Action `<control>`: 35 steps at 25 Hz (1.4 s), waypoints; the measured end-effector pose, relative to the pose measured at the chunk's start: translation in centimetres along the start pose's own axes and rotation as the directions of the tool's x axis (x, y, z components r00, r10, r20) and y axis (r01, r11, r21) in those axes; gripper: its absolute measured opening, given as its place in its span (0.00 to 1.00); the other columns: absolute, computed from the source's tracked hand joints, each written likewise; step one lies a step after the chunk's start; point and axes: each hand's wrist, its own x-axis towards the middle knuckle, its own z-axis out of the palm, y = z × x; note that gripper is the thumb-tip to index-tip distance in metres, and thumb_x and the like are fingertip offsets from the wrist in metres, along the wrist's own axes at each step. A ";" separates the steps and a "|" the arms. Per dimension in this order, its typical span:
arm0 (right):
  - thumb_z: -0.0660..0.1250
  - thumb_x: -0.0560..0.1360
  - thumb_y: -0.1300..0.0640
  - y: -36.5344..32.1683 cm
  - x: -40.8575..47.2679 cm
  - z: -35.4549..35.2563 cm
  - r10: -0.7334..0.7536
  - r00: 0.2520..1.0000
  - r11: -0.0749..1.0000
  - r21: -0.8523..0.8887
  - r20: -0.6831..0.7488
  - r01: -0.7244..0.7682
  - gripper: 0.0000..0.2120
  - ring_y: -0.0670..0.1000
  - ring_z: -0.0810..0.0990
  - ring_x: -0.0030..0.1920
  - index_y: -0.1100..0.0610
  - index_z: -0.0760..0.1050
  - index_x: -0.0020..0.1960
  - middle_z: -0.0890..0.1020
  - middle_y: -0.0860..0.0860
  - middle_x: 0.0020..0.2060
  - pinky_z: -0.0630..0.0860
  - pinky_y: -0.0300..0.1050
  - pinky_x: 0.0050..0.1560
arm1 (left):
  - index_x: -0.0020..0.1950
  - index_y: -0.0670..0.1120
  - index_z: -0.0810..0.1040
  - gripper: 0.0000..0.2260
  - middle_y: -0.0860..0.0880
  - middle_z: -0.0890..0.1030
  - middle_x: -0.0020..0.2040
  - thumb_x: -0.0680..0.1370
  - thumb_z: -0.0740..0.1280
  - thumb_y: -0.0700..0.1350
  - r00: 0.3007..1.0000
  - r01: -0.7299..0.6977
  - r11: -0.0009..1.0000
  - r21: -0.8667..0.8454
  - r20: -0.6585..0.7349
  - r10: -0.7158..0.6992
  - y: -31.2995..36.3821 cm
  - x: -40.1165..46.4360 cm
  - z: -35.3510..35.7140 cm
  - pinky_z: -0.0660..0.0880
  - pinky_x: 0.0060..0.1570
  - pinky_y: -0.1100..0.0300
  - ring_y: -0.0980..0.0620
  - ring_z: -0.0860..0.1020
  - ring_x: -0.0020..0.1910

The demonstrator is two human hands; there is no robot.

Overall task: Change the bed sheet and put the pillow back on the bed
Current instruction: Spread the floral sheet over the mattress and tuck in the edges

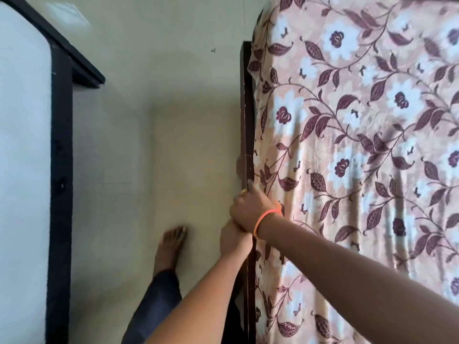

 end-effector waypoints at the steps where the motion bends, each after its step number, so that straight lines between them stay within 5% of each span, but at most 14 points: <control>1: 0.58 0.80 0.56 2.2 0.5 -1.2 0.036 0.995 0.999 -0.032 -0.088 -0.039 0.12 0.56 0.77 0.60 0.52 0.78 0.58 0.81 0.53 0.56 0.56 0.64 0.71 | 0.59 0.41 0.79 0.12 0.39 0.81 0.59 0.80 0.60 0.40 0.997 -0.016 0.993 -0.116 -0.082 0.006 1.8 0.7 -0.9 0.76 0.56 0.50 0.39 0.78 0.58; 4: 0.59 0.80 0.55 9.9 2.6 -4.6 0.108 0.961 0.976 -0.156 -0.253 -0.151 0.13 0.58 0.76 0.61 0.52 0.79 0.58 0.80 0.54 0.57 0.57 0.66 0.71 | 0.63 0.45 0.78 0.14 0.44 0.81 0.60 0.81 0.59 0.44 0.985 -0.117 0.938 -0.327 -0.158 0.068 8.6 3.5 -3.0 0.75 0.58 0.52 0.43 0.78 0.58; 7: 0.56 0.80 0.59 15.4 5.0 -6.9 0.224 0.947 0.952 -0.157 -0.230 -0.263 0.14 0.60 0.74 0.64 0.57 0.77 0.61 0.78 0.56 0.58 0.57 0.63 0.72 | 0.55 0.51 0.80 0.13 0.45 0.84 0.52 0.77 0.61 0.54 0.988 -0.149 0.877 -0.456 -0.106 0.112 14.2 9.0 -3.2 0.79 0.52 0.49 0.43 0.81 0.53; 9: 0.56 0.79 0.60 17.2 6.7 -8.3 0.253 0.941 0.941 -0.166 -0.227 -0.293 0.14 0.58 0.75 0.61 0.56 0.76 0.60 0.78 0.54 0.56 0.61 0.59 0.69 | 0.49 0.48 0.79 0.11 0.42 0.84 0.49 0.76 0.62 0.52 0.993 -0.120 0.840 -0.529 -0.053 0.109 16.7 11.7 -3.5 0.78 0.48 0.50 0.43 0.81 0.49; 12: 0.58 0.78 0.60 19.0 10.0 -10.9 0.248 0.939 0.939 -0.180 -0.237 -0.293 0.13 0.57 0.74 0.59 0.55 0.78 0.58 0.78 0.53 0.55 0.65 0.57 0.64 | 0.56 0.47 0.79 0.13 0.44 0.83 0.54 0.76 0.61 0.48 0.990 -0.122 0.856 -0.503 -0.005 0.139 19.4 11.7 -6.8 0.78 0.52 0.51 0.44 0.80 0.51; 17: 0.57 0.80 0.55 23.0 13.2 -14.4 0.276 0.959 0.919 -0.309 0.060 -0.245 0.17 0.58 0.64 0.71 0.53 0.73 0.67 0.74 0.52 0.65 0.54 0.62 0.71 | 0.59 0.50 0.80 0.14 0.46 0.83 0.54 0.75 0.64 0.46 0.992 -0.063 0.855 -0.514 0.064 0.112 22.2 14.3 -8.4 0.79 0.55 0.51 0.43 0.80 0.54; 22: 0.61 0.80 0.55 23.1 16.3 -15.3 0.094 0.975 0.923 -0.385 0.200 -0.010 0.10 0.55 0.75 0.60 0.49 0.76 0.59 0.81 0.47 0.54 0.64 0.55 0.63 | 0.49 0.45 0.82 0.06 0.44 0.84 0.48 0.75 0.67 0.41 0.983 -0.174 0.896 -0.408 -0.023 0.181 21.7 16.4 -8.9 0.76 0.47 0.58 0.43 0.81 0.49; 27: 0.57 0.80 0.61 24.3 19.7 -16.7 -0.145 0.978 0.925 -0.371 -0.149 0.081 0.11 0.57 0.79 0.56 0.52 0.76 0.54 0.81 0.50 0.50 0.67 0.49 0.49 | 0.44 0.42 0.82 0.07 0.43 0.84 0.46 0.77 0.68 0.45 0.939 -0.206 0.921 -0.330 -0.331 0.092 21.1 20.4 -12.8 0.74 0.44 0.57 0.43 0.81 0.48; 32: 0.55 0.80 0.61 25.0 20.3 -11.7 0.067 0.993 0.986 -0.147 -0.095 -0.081 0.13 0.58 0.80 0.53 0.55 0.77 0.56 0.77 0.53 0.54 0.69 0.48 0.39 | 0.48 0.40 0.81 0.06 0.41 0.83 0.49 0.77 0.65 0.39 0.967 -0.081 0.927 -0.366 -0.254 -0.016 23.8 21.8 -10.3 0.65 0.39 0.59 0.42 0.80 0.50; 35: 0.55 0.80 0.62 25.5 20.1 -11.3 0.085 0.992 0.983 -0.155 -0.098 -0.100 0.12 0.58 0.80 0.49 0.57 0.77 0.54 0.74 0.55 0.54 0.67 0.47 0.35 | 0.53 0.38 0.76 0.06 0.46 0.75 0.50 0.77 0.66 0.38 0.952 -0.099 0.866 -0.490 -0.300 -0.060 23.7 20.5 -8.2 0.60 0.41 0.65 0.46 0.74 0.46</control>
